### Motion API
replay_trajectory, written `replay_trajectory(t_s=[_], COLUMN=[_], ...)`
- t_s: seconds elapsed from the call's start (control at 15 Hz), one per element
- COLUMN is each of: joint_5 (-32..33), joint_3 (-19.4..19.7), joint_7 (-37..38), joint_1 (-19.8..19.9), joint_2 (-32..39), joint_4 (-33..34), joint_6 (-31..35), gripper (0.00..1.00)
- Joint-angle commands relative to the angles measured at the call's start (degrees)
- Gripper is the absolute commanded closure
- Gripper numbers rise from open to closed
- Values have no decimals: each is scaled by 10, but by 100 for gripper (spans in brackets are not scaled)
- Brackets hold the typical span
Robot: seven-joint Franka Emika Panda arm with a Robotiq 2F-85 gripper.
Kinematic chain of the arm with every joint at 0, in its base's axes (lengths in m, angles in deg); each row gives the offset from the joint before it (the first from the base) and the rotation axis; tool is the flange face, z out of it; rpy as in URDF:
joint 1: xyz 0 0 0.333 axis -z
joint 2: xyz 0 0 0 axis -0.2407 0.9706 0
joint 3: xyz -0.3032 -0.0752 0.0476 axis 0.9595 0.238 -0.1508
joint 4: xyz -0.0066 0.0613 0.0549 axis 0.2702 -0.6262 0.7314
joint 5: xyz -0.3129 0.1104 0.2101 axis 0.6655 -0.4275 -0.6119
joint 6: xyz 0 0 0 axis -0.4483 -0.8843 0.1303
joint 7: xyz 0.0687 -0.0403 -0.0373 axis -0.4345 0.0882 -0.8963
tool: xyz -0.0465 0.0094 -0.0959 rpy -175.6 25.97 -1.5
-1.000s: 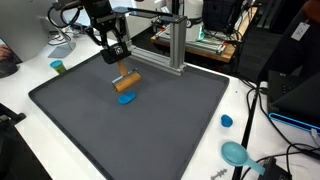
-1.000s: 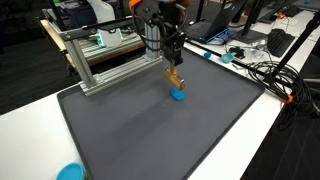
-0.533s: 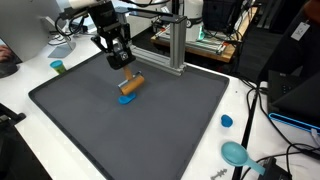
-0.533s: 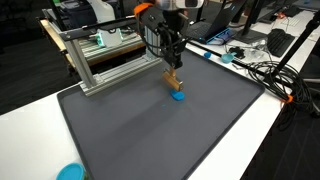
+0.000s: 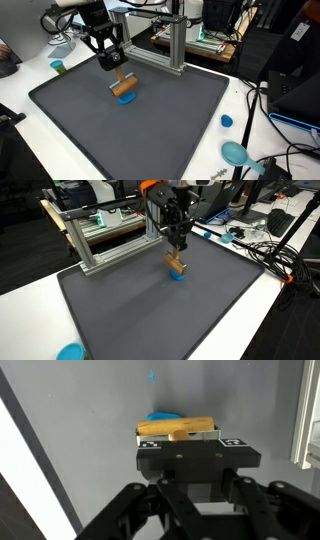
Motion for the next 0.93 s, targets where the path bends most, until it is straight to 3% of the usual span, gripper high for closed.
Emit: replay_trajectory(t_s=[0.0, 0.07, 0.13, 0.87], joint_5=[6, 10, 1, -9], joint_3=[1, 2, 0, -4], joint_7=[4, 7, 15, 30], joint_1=[0, 0, 1, 2], joint_2=[5, 10, 12, 34], joint_4=[10, 17, 12, 11], joint_6=[-8, -12, 14, 14], gripper=[53, 53, 78, 78])
